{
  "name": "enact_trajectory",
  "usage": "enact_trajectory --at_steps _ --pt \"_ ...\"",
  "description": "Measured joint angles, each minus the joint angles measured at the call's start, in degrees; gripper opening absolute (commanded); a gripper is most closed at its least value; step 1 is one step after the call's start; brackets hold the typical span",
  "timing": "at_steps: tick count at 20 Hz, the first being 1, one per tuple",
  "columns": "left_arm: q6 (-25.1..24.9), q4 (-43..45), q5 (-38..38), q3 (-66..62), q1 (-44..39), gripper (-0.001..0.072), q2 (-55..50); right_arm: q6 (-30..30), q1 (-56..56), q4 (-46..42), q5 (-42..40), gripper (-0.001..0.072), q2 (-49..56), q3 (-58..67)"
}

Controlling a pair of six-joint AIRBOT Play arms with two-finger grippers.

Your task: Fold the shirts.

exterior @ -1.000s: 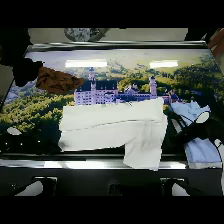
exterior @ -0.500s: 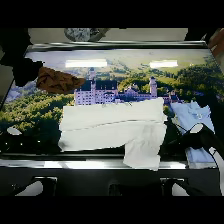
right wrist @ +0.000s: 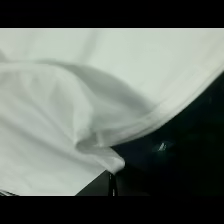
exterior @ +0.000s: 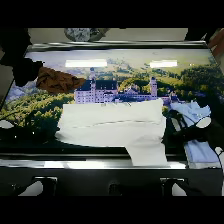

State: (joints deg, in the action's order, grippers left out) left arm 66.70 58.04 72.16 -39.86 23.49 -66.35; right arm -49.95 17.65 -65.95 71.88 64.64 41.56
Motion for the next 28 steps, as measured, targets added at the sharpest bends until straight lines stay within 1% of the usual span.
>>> enact_trajectory --at_steps 4,7,11,14,17,18,19,20,21,22,24,28 --pt "2.1 -1.8 0.3 -9.7 -2.4 0.0021 -3.9 -1.4 -0.1 5.4 -1.9 0.0035 3.8 10.9" --pt "4.6 -2.3 0.3 -19.7 -4.6 0.0021 -10.9 -2.5 -0.2 9.9 -5.1 0.0035 10.3 19.6" --pt "9.0 -2.5 0.3 -33.6 -7.0 0.0021 -22.2 -4.2 -1.7 16.4 -11.6 0.0036 20.0 28.7" --pt "11.6 -2.6 0.3 -40.9 -8.3 0.0022 -29.6 -4.9 -4.2 18.2 -16.3 0.0037 26.4 32.0" --pt "12.7 -2.5 0.3 -44.1 -8.9 0.0023 -34.7 -5.8 -5.3 17.1 -18.3 0.0038 30.2 33.2" --pt "12.9 -2.6 0.5 -44.6 -9.0 0.0058 -36.0 -6.1 -5.4 16.2 -18.4 0.0044 30.9 33.5" --pt "13.2 -2.5 0.8 -44.9 -9.1 0.0328 -36.9 -6.2 -5.6 15.5 -18.5 0.0171 31.2 33.6" --pt "13.7 -2.4 1.2 -45.2 -9.1 0.0534 -37.7 -6.2 -5.7 14.9 -18.5 0.0410 31.2 33.8" --pt "14.6 -2.3 1.7 -45.7 -9.0 0.0540 -38.3 -5.7 -5.8 14.5 -18.3 0.0674 30.9 33.8" --pt "14.7 -2.2 2.6 -46.3 -8.8 0.0540 -38.5 -4.6 -5.8 13.9 -17.5 0.0713 30.3 33.9" --pt "15.3 -1.9 4.7 -48.0 -7.7 0.0537 -38.3 -2.9 -5.1 11.4 -15.5 0.0715 28.4 34.0" --pt "15.7 -1.6 6.4 -50.2 -5.6 0.0535 -33.6 -4.1 -3.0 4.6 -9.2 0.0720 27.8 33.8"
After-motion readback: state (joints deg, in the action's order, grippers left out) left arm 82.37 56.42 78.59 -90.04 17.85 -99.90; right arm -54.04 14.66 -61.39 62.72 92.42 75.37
